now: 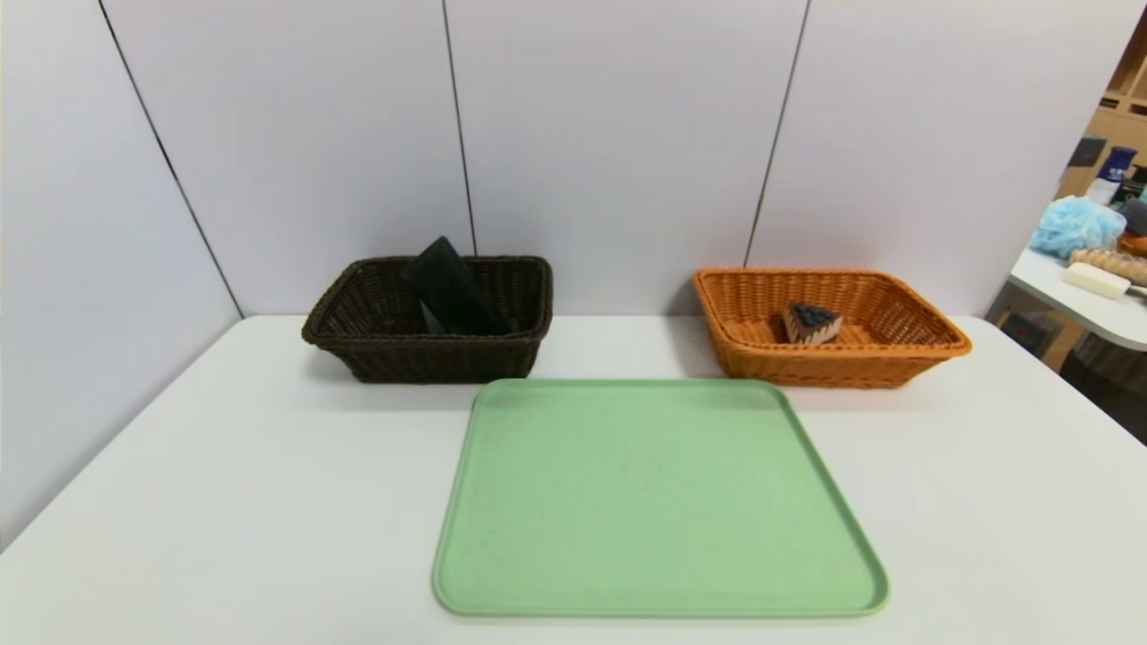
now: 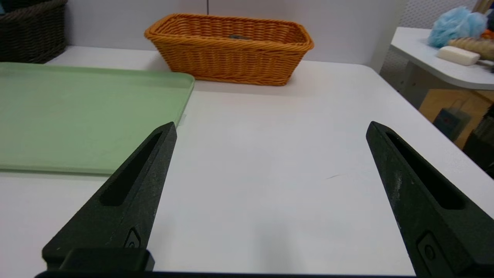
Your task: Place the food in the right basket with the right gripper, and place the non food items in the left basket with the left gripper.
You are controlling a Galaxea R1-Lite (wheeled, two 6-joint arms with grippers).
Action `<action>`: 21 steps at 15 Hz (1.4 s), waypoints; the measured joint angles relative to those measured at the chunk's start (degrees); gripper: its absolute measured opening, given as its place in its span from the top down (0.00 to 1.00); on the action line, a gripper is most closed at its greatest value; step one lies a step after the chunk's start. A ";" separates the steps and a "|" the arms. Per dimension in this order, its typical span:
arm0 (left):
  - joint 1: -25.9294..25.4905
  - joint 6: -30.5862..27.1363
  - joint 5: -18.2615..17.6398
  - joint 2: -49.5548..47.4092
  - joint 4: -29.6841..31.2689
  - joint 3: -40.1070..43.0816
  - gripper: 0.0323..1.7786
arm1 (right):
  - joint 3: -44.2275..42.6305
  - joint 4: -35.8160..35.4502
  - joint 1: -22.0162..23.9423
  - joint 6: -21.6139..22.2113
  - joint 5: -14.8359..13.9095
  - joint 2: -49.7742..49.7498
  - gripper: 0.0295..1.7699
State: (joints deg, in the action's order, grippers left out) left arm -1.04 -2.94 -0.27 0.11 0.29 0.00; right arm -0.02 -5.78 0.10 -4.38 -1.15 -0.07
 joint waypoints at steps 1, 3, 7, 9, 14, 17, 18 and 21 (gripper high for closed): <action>0.00 0.05 0.02 0.00 0.00 0.00 0.05 | 0.00 1.45 0.00 0.09 0.79 0.00 0.04; 0.00 0.13 0.02 0.00 0.00 0.00 0.05 | 0.02 5.80 0.00 0.05 1.19 0.00 0.04; 0.00 0.20 0.00 0.00 0.04 0.00 0.05 | 0.02 5.99 0.00 0.16 1.19 0.00 0.04; 0.00 0.66 0.00 0.00 -0.02 0.00 0.05 | 0.02 5.99 -0.02 0.24 1.19 0.00 0.04; 0.00 1.10 -0.02 0.00 -0.05 0.00 0.05 | 0.02 6.07 -0.02 0.13 1.15 0.00 0.04; 0.00 1.12 -0.02 0.00 -0.07 0.00 0.05 | 0.02 6.07 -0.02 0.11 1.15 0.00 0.04; 0.00 1.12 -0.06 0.00 -0.07 0.00 0.05 | 0.02 6.08 0.00 0.13 1.19 0.00 0.04; 0.00 1.10 -0.04 0.00 -0.07 0.00 0.05 | 0.02 6.02 -0.02 0.24 1.28 0.00 0.04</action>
State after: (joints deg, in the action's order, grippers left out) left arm -1.04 -1.84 -0.30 0.11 0.22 0.00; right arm 0.00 0.24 0.07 -4.13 0.13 -0.07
